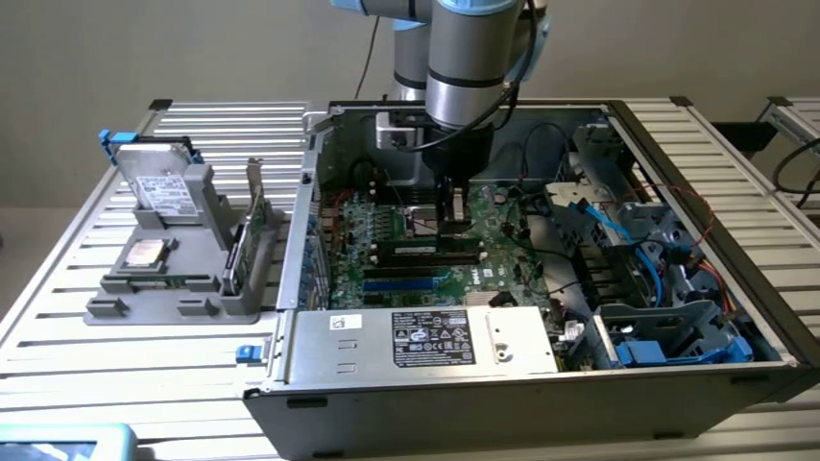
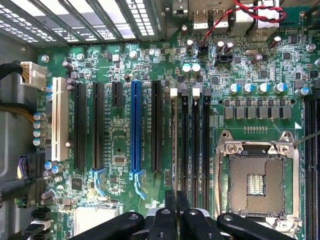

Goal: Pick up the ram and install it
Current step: 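Insert the ram into the slot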

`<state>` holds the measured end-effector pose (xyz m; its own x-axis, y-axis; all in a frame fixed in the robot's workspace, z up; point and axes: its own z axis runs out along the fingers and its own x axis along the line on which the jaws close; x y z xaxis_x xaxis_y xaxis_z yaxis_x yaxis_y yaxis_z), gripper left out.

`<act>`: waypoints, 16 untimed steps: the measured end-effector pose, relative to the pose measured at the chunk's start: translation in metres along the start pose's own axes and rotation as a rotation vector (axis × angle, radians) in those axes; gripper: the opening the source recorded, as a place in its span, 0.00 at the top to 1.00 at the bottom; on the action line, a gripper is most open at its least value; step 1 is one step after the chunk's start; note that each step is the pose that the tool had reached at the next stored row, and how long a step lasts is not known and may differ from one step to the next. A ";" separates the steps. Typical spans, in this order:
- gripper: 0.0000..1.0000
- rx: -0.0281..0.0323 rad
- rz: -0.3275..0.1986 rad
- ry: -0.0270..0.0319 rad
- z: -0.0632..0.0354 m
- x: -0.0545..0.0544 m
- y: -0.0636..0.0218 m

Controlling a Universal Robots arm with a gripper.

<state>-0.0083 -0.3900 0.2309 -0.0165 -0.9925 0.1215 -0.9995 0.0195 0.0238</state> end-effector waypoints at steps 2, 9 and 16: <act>0.87 -0.0001 0.000 0.0002 0.0007 0.000 0.0000; 0.87 -0.0001 0.000 0.0005 0.0029 0.000 -0.0001; 0.87 0.0000 0.000 0.0000 0.0039 0.000 -0.0001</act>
<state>-0.0083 -0.3900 0.2270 -0.0165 -0.9924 0.1216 -0.9995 0.0195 0.0238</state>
